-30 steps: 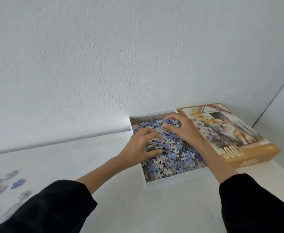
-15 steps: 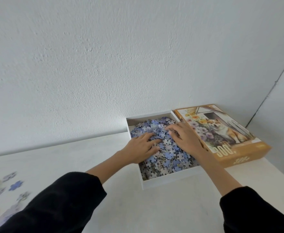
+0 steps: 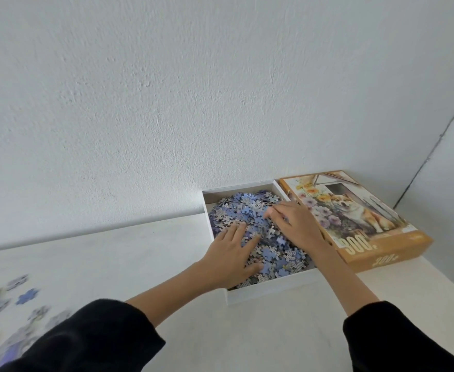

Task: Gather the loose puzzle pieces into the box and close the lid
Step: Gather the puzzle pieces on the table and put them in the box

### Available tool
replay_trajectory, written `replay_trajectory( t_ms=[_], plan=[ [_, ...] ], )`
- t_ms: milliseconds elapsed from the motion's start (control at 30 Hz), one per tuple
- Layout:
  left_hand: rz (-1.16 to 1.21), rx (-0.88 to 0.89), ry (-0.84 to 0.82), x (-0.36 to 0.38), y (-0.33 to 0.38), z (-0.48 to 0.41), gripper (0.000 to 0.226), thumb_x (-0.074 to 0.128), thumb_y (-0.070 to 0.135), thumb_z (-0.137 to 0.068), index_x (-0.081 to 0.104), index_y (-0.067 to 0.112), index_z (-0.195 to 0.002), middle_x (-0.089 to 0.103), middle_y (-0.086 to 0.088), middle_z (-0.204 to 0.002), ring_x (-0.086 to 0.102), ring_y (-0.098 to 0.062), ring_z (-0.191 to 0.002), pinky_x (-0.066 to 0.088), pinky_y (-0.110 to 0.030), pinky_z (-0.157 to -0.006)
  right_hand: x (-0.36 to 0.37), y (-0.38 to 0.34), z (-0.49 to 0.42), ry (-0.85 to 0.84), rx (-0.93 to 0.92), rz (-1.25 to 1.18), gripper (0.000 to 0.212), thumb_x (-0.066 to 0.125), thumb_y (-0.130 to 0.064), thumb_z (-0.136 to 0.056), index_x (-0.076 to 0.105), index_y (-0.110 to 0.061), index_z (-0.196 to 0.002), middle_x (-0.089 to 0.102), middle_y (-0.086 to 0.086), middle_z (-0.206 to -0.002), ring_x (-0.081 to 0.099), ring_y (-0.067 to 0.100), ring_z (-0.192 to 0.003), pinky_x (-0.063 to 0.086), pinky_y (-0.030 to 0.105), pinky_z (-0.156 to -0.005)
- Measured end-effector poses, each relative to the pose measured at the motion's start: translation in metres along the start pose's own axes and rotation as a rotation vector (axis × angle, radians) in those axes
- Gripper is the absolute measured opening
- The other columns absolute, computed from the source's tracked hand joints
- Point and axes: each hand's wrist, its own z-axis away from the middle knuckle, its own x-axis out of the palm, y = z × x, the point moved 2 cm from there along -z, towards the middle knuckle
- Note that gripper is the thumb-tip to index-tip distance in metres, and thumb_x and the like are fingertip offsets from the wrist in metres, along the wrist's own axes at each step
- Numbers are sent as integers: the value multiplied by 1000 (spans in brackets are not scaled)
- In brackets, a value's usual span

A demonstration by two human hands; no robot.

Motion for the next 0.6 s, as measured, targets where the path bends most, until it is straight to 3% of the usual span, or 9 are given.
replay_trajectory(
  t_ms=[100, 267, 367, 500, 600],
  plan=[
    [-59, -6, -49, 3, -4, -10, 70, 19, 60, -93, -10, 27, -148, -16, -15, -155, -17, -34, -142, -7, -44, -116, 2, -2, 1, -30, -24, -16, 30, 42, -32, -96, 69, -18, -98, 64, -6, -95, 57, 8, -89, 45, 29, -81],
    [31, -78, -80, -1, -11, -41, 68, 19, 60, -93, -10, 31, -147, -18, -13, -155, -18, -39, -140, -1, -56, -114, -2, 1, 0, 97, 10, -86, 28, 43, -23, -97, 69, -12, -97, 63, -4, -98, 54, 11, -96, 40, 30, -92],
    [79, -102, -59, -5, -21, -52, 66, 19, 58, -94, -4, 30, -149, -15, -10, -156, -14, -37, -142, 2, -57, -114, -2, 2, -1, 102, 39, -84, 28, 41, -22, -97, 66, -12, -105, 61, -2, -106, 52, 13, -104, 38, 25, -91],
    [239, -103, 178, -12, -30, -56, 56, 23, 52, -97, 31, 22, -142, 16, -8, -154, 16, -26, -142, 13, -54, -114, 6, 5, -2, -74, 48, 51, 34, 40, -28, -98, 55, -18, -126, 48, -2, -134, 39, 15, -128, 32, 30, -102],
    [254, -149, 377, -15, -38, -57, 51, 27, 48, -98, 39, 19, -137, 31, -8, -146, 26, -25, -137, 19, -47, -113, 7, 5, -3, -99, 37, 52, 34, 41, -32, -97, 58, -18, -124, 53, -2, -132, 46, 13, -123, 34, 27, -98]
  ],
)
